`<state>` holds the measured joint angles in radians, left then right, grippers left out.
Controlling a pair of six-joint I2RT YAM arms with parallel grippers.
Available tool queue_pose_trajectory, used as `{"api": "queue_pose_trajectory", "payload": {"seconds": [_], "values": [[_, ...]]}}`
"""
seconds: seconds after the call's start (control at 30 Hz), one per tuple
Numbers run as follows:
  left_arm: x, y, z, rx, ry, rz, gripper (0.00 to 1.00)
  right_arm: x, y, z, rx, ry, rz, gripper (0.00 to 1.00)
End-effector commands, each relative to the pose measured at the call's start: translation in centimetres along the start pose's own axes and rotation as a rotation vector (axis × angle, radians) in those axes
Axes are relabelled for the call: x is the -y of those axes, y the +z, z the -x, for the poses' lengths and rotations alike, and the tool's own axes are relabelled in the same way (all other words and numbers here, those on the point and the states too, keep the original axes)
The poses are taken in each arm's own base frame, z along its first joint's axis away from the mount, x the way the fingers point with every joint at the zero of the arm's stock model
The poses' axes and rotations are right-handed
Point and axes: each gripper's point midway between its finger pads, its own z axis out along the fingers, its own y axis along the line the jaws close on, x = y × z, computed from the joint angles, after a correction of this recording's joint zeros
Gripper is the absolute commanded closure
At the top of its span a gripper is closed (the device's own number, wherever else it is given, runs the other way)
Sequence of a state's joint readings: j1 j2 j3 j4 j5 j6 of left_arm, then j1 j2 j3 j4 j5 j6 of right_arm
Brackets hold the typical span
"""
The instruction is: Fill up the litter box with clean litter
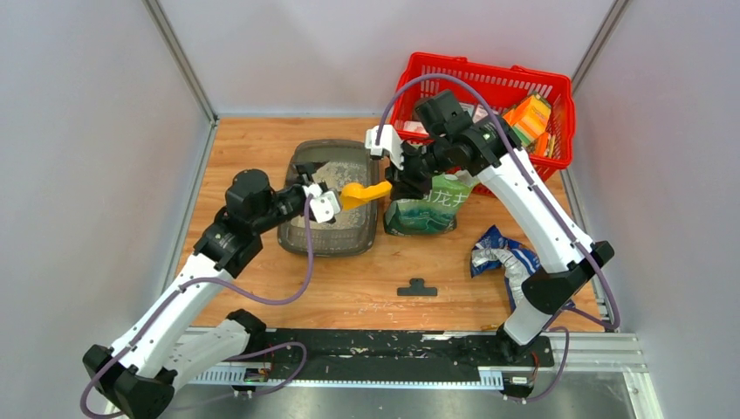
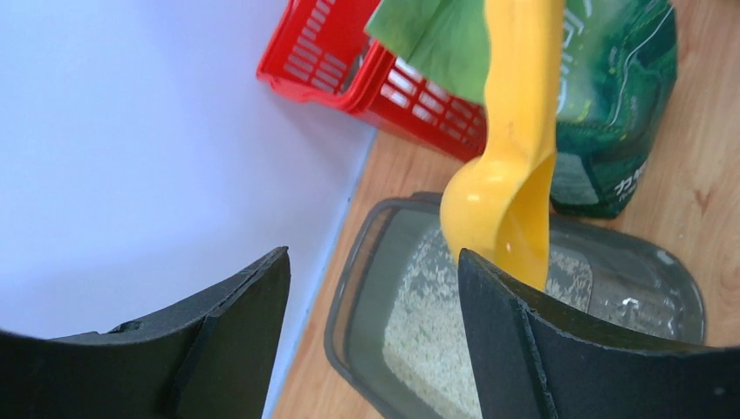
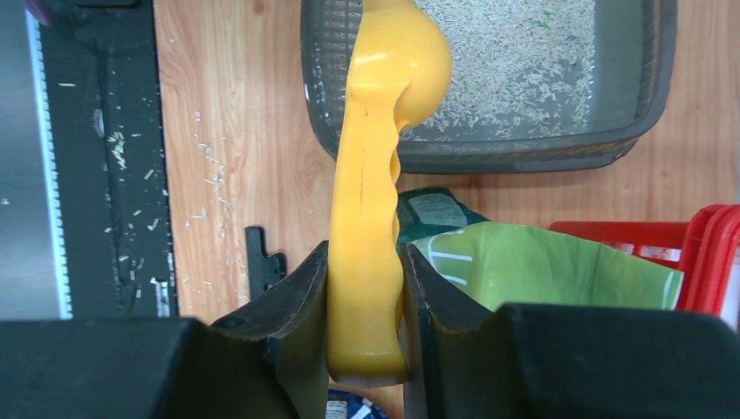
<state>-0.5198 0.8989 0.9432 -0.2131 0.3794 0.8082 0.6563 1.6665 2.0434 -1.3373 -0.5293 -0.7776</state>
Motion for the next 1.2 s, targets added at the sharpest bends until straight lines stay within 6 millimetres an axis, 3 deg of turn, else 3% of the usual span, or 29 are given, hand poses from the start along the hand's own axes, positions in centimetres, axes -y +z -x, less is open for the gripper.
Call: {"api": "queue_pose_trajectory", "payload": {"seconds": [0.0, 0.07, 0.23, 0.43, 0.53, 0.7, 0.87, 0.97, 1.0, 1.1, 1.17], "values": [[-0.3, 0.8, 2.5, 0.098, 0.078, 0.032, 0.23, -1.2, -1.9, 1.4, 0.046, 0.131, -0.003, 1.00], [0.0, 1.2, 3.0, 0.117, 0.076, 0.033, 0.24, -0.9, -1.5, 1.5, 0.050, 0.159, -0.006, 1.00], [-2.5, 0.1, 3.5, 0.088, 0.028, 0.176, 0.28, 0.5, -0.9, 0.6, 0.042, 0.255, -0.056, 1.00], [-0.8, 0.0, 1.4, 0.014, 0.078, 0.123, 0.28, 1.3, -2.1, 2.5, 0.126, 0.306, -0.075, 1.00], [-0.3, 0.9, 0.6, 0.000, 0.093, 0.103, 0.28, 1.1, -2.3, 2.8, 0.140, 0.298, -0.067, 1.00], [-1.7, 3.6, 0.6, 0.012, 0.087, 0.138, 0.29, 0.8, -2.3, 2.6, 0.138, 0.296, -0.061, 1.00], [-2.1, 5.0, 0.6, 0.015, 0.088, 0.138, 0.35, 0.5, -2.3, 2.8, 0.150, 0.323, -0.051, 1.00], [-1.9, 5.5, 0.2, 0.010, 0.111, 0.129, 0.51, 0.5, -2.2, 3.0, 0.159, 0.342, -0.050, 1.00], [-1.8, 5.6, 0.1, 0.007, 0.114, 0.125, 0.69, 0.5, -2.2, 3.1, 0.161, 0.340, -0.051, 1.00], [-2.0, 5.7, -0.4, -0.014, 0.106, 0.138, 0.98, 0.7, -2.2, 2.9, 0.158, 0.347, -0.062, 1.00], [-2.1, 5.6, -0.8, -0.034, 0.066, 0.154, 1.00, 1.7, -2.5, 2.6, 0.162, 0.380, -0.099, 0.65]]}}
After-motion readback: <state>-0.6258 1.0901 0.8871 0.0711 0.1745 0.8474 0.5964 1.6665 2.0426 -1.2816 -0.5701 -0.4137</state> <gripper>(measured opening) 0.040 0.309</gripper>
